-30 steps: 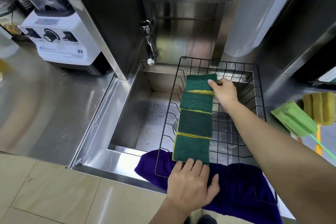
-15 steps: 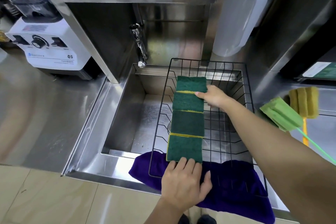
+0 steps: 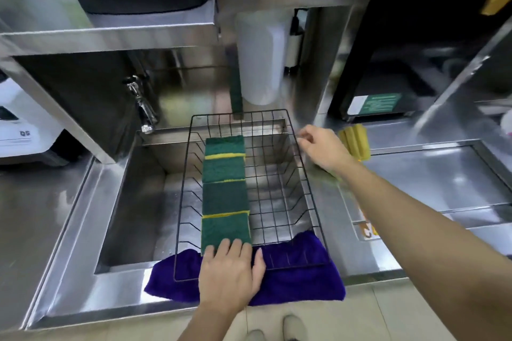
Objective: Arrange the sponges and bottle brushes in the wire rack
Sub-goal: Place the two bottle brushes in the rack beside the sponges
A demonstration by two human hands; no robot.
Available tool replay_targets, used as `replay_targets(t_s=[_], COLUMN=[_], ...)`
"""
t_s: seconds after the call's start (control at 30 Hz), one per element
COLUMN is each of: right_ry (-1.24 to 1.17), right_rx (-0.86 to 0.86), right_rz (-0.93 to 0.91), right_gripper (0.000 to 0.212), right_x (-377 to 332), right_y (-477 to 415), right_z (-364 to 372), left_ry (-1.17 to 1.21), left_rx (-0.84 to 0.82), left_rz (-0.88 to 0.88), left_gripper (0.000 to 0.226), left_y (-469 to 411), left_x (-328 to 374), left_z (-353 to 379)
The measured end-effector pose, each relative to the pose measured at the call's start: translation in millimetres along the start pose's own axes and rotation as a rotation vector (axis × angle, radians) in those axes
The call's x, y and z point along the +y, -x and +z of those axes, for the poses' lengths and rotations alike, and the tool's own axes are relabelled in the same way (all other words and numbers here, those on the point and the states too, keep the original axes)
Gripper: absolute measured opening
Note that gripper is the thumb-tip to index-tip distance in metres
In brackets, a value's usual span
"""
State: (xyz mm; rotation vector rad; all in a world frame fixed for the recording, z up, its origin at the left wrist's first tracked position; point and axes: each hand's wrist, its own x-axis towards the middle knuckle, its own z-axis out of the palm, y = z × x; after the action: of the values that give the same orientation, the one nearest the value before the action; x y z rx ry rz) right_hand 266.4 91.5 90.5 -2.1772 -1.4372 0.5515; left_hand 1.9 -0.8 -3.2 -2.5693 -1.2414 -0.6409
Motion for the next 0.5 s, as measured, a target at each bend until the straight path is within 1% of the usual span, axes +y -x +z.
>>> replay_targets(t_s=[0.1,0.17,0.2,0.27,0.33,0.43,0.5], right_ry=[0.036,0.049,0.057,0.085,0.081,0.066,0.072], right_rx=[0.123,0.206,0.216,0.184,0.107,0.002,-0.020], right_rz=[0.098,0.184,0.211,0.249,0.319,0.368,0.387], right_gripper=[0.024,0.024,0.026,0.034,0.041,0.044,0.041], right_x=[36.7,58.5,69.1,89.5,115.6,128.7,131.5], right_y=[18.1,28.5,35.2,46.3,65.8,78.0,79.5], right_z=[-19.6,-30.3,-34.4,-37.6,-35.0,-26.3,-22.1], left_ry=[0.012,0.026,0.045,0.062,0.070,0.054,0.062], left_rx=[0.002,-0.036,-0.058,-0.049,-0.054,0.010,0.047], left_rz=[0.078,0.117,0.132,0.155,0.191,0.180,0.171], left_gripper=[0.040,0.043,0.044,0.045,0.046,0.046,0.051], left_y=[-10.1,-14.1,-13.5,-11.9,-6.2,-8.0,-14.4], left_x=[18.5,40.3,49.7,58.0,63.7,57.0,55.9], left_z=[2.9,6.8,8.8,11.4,14.3,13.7,14.5])
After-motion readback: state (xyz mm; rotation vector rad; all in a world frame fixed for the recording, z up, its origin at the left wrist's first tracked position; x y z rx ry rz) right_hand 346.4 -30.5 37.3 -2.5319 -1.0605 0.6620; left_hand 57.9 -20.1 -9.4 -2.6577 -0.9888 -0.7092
